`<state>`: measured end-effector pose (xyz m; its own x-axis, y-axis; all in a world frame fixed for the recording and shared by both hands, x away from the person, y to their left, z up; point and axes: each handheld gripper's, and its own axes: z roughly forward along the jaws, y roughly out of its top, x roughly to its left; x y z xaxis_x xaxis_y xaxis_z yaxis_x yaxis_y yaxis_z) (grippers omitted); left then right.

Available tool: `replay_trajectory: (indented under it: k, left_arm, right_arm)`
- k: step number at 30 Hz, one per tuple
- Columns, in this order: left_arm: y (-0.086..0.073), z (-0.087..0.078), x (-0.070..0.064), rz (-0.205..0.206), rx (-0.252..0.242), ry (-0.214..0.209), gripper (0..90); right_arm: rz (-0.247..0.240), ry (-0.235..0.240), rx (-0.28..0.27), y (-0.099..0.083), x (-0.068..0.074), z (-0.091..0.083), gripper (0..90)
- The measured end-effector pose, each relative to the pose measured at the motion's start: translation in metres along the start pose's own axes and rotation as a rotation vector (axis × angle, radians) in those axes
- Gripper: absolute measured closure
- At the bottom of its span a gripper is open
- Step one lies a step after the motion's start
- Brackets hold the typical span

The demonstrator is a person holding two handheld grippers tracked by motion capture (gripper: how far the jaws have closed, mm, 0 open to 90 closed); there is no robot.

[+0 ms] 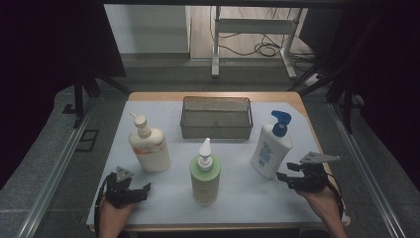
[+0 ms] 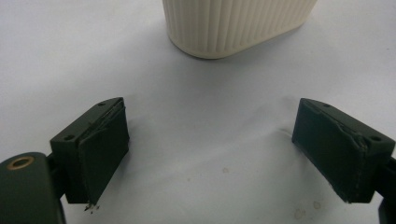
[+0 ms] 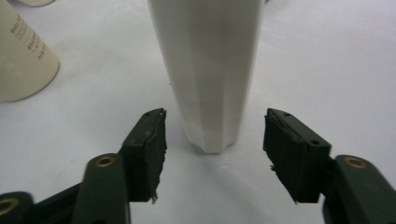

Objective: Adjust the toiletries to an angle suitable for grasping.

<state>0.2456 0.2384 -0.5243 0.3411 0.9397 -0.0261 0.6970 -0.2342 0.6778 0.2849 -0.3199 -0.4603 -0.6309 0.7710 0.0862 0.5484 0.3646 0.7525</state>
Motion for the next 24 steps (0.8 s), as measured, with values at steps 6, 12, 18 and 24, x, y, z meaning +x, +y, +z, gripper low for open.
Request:
replay_trajectory:
  k: [6, 12, 18, 24]
  left_arm:
    - [0.000, 0.000, 0.000, 0.000, 0.000, 0.000, 10.6]
    - [0.000, 0.000, 0.000, 0.000, -0.001, 0.000, 10.6]
    - [0.000, 0.000, 0.000, 0.001, 0.000, 0.000, 10.6]
    - [0.000, 0.000, 0.000, 0.002, 0.000, 0.000, 10.6]
  right_arm:
    - [-0.007, -0.007, -0.025, 0.008, 0.002, -0.002, 23.7]
    - [-0.013, -0.008, -0.050, 0.017, 0.002, -0.003, 17.0]
    - [-0.036, -0.009, -0.065, 0.028, 0.004, -0.004, 14.6]
    - [-0.050, -0.015, -0.086, 0.040, 0.005, -0.004, 13.9]
